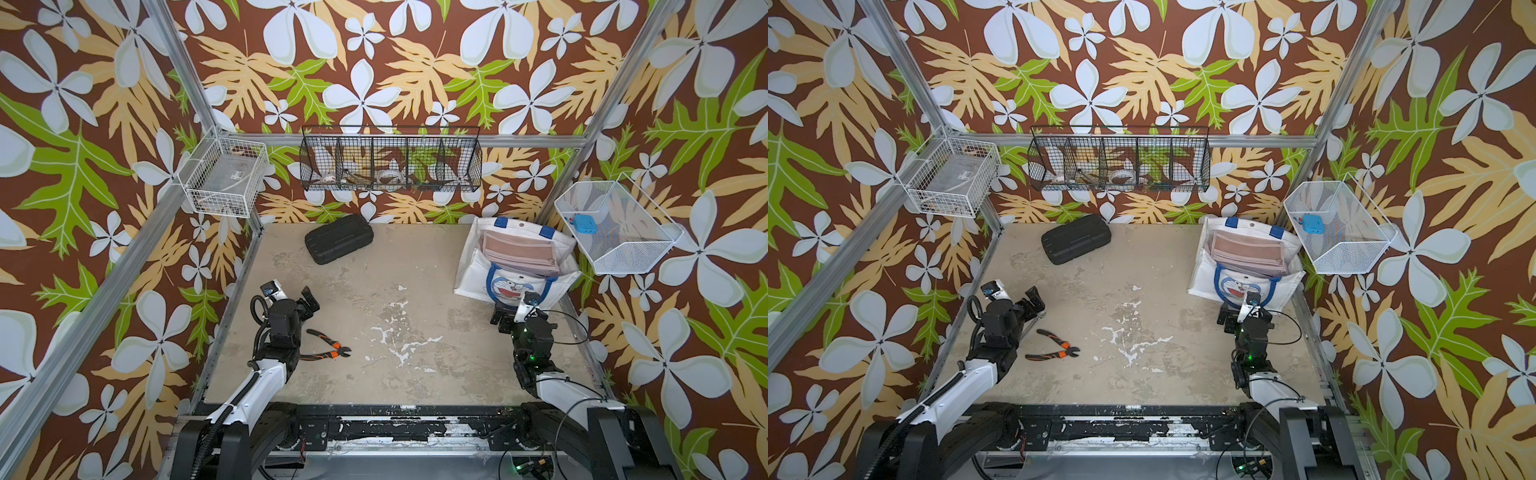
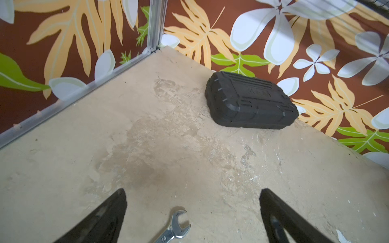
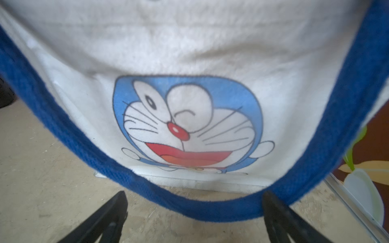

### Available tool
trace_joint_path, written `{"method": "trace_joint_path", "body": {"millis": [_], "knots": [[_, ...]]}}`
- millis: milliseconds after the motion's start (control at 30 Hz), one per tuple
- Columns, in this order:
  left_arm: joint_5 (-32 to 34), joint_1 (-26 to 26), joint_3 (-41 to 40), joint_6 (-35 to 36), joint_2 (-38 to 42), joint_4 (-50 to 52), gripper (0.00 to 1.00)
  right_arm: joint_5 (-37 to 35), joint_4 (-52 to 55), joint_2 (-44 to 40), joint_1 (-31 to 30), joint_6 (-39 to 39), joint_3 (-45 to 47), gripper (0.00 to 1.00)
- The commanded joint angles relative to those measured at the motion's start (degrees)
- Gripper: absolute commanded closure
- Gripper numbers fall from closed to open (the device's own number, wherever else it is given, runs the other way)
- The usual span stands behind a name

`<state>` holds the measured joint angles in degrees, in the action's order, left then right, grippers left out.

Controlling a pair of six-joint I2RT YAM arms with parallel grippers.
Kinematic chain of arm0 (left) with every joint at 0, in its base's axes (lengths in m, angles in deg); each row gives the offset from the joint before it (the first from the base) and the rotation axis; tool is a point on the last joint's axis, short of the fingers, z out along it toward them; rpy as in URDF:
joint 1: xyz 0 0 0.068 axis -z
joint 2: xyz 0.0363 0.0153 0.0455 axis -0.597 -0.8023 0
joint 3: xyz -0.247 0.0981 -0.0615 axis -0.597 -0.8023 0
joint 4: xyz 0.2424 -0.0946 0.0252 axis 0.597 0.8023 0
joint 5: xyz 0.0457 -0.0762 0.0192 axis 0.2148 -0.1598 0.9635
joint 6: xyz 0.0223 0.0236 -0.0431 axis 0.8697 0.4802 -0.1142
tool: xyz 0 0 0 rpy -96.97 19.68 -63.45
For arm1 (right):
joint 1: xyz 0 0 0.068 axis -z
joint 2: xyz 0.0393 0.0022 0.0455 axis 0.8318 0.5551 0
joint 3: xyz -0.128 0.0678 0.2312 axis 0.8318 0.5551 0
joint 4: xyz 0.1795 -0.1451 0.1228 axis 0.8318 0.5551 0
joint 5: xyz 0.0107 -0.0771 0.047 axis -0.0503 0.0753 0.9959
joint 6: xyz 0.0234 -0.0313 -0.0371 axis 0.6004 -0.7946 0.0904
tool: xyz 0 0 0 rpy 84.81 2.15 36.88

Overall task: Put the pencil pouch into the canvas bag
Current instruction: Reset both arms

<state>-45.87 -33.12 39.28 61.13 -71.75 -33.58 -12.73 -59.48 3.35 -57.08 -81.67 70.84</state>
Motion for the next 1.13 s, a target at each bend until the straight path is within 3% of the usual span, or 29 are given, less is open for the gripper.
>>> {"method": "trace_joint_path", "body": {"millis": [0, 100, 167, 200, 267, 333, 433, 500, 567, 1100], "knots": [[8.0, -0.3, -4.2, 6.2, -1.2, -18.2, 0.0, -1.9, -12.1, 1.8, 0.1, -1.8, 0.4, 0.0], [5.6, -0.4, -6.1, 12.0, -7.6, -30.1, 0.0, -2.2, -23.3, 7.5, 0.1, -1.4, 2.4, 0.0], [3.7, -0.4, -4.0, 15.0, -11.8, -29.9, 0.0, -3.3, -32.4, 16.3, 0.1, -1.4, 2.5, 0.0], [3.1, -0.4, -2.3, 14.7, -13.8, -27.2, 0.0, -2.8, -31.4, 19.2, 0.1, -1.7, 0.2, 0.0], [0.4, -0.4, -4.7, 16.3, -18.6, -35.6, 0.0, -0.2, -21.1, 18.9, -0.2, -2.5, -4.6, 0.0], [-1.0, -0.3, -6.4, 16.9, -22.4, -42.1, 0.0, -1.4, -24.5, 19.5, -0.2, -2.3, -3.2, 0.0], [-2.6, 0.3, -7.7, 17.9, -23.4, -44.3, 0.0, -2.4, -22.7, 19.5, -0.5, -2.4, -4.1, 0.0], [-2.6, 0.9, -9.8, 19.3, -25.8, -51.2, 0.0, -4.0, -21.2, 19.6, -1.8, -3.4, -5.1, 0.0], [-2.6, 0.9, -9.2, 18.8, -24.5, -47.4, 0.0, -4.9, -21.0, 19.6, -2.5, -3.8, -5.1, 0.0], [-1.3, 1.6, -9.8, 19.4, -25.2, -50.3, 0.0, -4.9, -21.2, 19.6, -2.5, -3.9, -5.0, 0.0]]}}
